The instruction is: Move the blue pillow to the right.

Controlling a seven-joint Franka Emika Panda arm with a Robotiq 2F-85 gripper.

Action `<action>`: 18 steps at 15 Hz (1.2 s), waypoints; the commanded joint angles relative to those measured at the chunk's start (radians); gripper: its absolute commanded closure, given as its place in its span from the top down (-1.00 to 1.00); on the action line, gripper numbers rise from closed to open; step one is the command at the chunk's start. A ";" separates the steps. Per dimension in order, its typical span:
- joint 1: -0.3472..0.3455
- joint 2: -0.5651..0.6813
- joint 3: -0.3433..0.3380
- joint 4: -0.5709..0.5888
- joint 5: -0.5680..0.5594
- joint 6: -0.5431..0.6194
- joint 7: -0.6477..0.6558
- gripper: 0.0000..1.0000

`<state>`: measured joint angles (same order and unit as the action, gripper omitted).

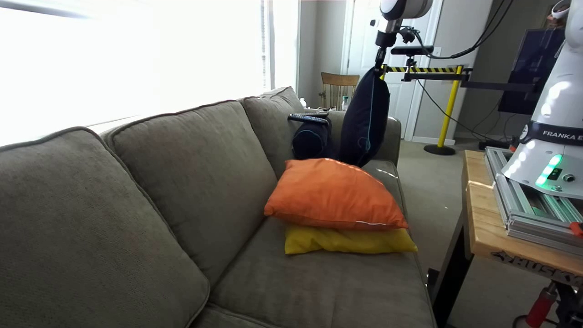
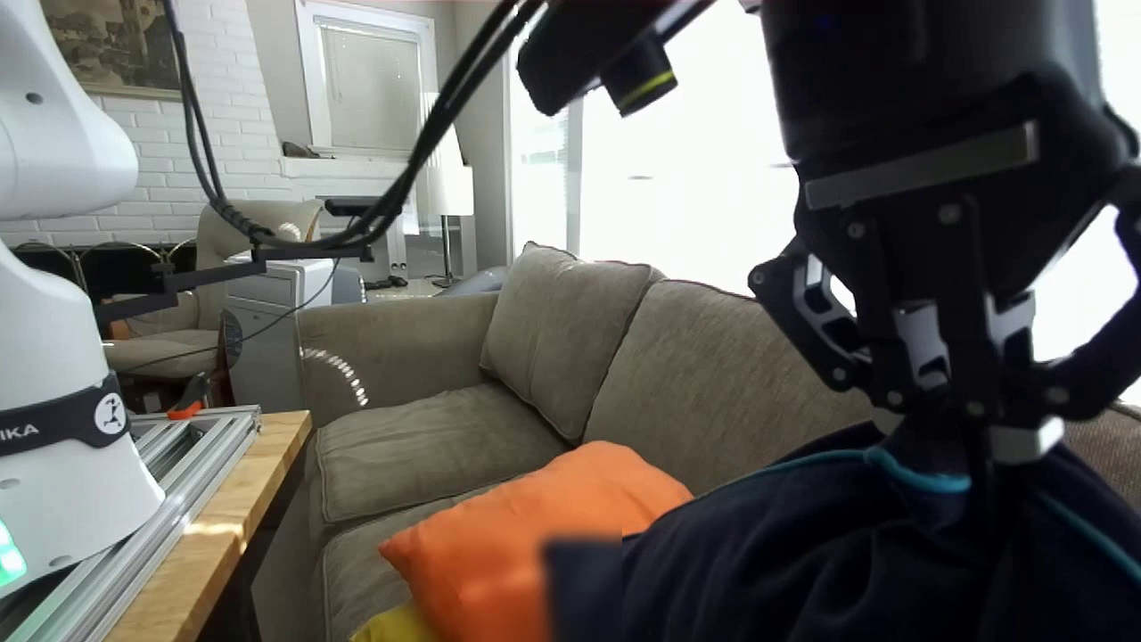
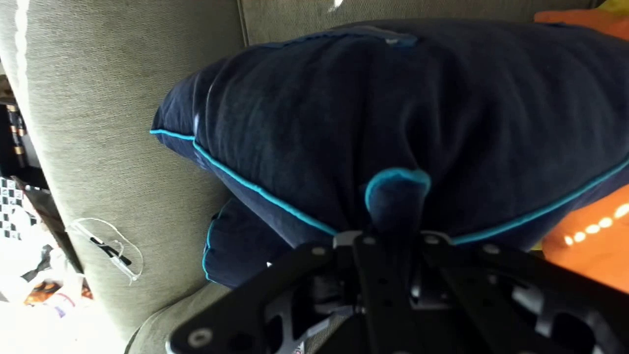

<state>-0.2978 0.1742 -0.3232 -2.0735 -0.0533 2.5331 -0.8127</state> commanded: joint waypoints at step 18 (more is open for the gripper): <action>-0.006 0.160 0.098 0.225 -0.041 -0.041 0.113 -0.95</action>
<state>-0.2975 0.3208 -0.2363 -1.9039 -0.0538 2.5117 -0.7443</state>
